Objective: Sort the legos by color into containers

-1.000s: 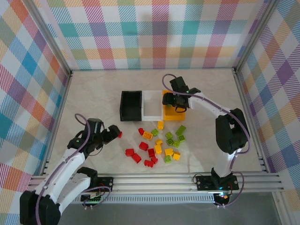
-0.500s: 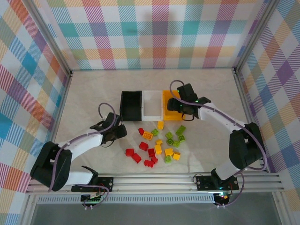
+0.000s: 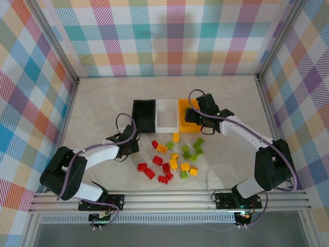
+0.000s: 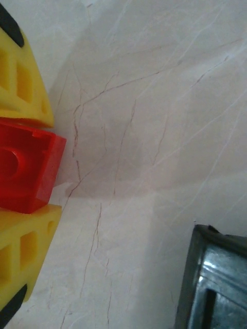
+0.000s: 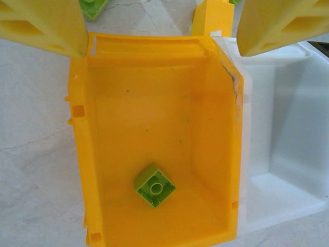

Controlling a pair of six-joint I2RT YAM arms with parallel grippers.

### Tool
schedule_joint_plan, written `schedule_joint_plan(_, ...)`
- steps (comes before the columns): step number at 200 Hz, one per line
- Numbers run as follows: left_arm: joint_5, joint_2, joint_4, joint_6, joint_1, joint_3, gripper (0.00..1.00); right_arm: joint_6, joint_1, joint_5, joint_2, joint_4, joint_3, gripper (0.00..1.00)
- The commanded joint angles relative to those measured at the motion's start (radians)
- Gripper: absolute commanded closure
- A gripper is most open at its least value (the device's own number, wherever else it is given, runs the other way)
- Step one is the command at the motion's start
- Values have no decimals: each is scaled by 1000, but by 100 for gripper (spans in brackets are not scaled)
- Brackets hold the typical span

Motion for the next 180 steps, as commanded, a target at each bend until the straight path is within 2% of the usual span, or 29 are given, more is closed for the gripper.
schedule_joint_plan(1, 12, -60, -55, 2, -13, 21, 68, 21, 4, 8, -38, 18, -22, 24)
schedule_joint_plan(27, 23, -176, -138, 3, -18, 97, 68, 26, 4, -6, -72, 31, -66, 24)
schedule_joint_plan(46, 0, -172, -189, 24, -17, 217, 68, 37, 3, -28, -96, 43, -118, 24)
schedule_joint_plan(123, -87, 274, -227, 101, 11, 673, 66, 70, 5, -64, -175, 77, -293, 24)
schedule_joint_plan(151, -103, 393, -270, 107, 19, 802, 58, 70, 7, -88, -220, 67, -330, 24)
schedule_joint_plan(180, -91, 402, -299, 108, 22, 858, 35, 76, 10, -100, -286, 39, -365, 23)
